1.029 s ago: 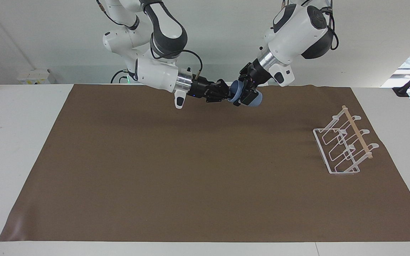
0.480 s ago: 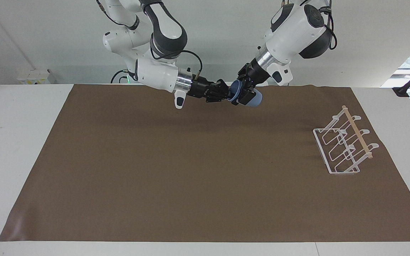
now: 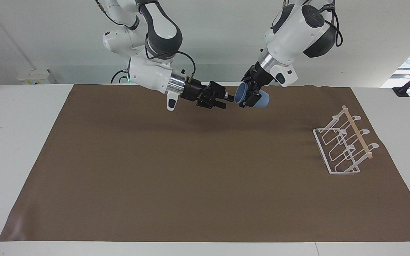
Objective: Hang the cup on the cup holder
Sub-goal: 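Carry the cup with the left gripper while the right gripper withdraws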
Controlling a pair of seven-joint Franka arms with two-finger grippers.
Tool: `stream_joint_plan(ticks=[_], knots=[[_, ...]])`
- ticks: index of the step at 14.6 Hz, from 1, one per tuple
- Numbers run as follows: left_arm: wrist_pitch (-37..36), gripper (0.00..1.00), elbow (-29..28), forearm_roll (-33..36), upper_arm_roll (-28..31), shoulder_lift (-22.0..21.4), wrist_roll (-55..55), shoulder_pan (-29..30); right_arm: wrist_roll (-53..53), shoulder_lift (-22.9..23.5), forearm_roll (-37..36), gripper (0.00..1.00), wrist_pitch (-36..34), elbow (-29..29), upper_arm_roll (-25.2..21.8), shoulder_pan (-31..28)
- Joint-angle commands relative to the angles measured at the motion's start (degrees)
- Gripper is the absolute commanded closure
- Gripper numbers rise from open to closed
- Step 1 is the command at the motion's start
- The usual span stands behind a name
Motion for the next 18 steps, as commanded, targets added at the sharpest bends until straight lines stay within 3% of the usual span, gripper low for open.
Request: stream_joint_plan(ticks=[1, 4, 8, 11, 14, 18], knots=[[-1.43, 1.0, -1.62, 8.18, -0.03, -1.16, -0.81, 2.46, 0.46, -1.13, -9.2, 0.01, -1.78, 0.2, 0.25, -5.76], [-3.17, 1.0, -2.95, 26.1, -0.03, 0.15, -0.64, 3.16, 0.46, -1.05, -28.52, 0.01, -5.56, 0.64, 0.25, -12.35], [-10.98, 1.0, -1.28, 55.44, -0.03, 10.33, -0.72, 3.34, 0.29, -0.7, -53.32, 0.01, -7.23, 1.34, 0.25, -18.94], [-16.7, 1.0, -2.07, 73.81, 0.05, 15.52, -5.18, 3.34, 0.64, 0.44, -72.02, 0.01, -13.88, 7.73, 0.25, -23.08], [-23.21, 1.0, 0.47, 90.18, 0.05, 24.65, -11.95, 4.04, 0.99, 0.36, -81.03, 0.01, -28.2, 16.97, -0.01, -25.64], [-23.31, 1.0, 0.48, 97.17, 0.23, 26.61, -16.45, 5.8, 1.25, -0.96, -87.2, 0.01, -41.75, 26.29, -0.01, -26.87]])
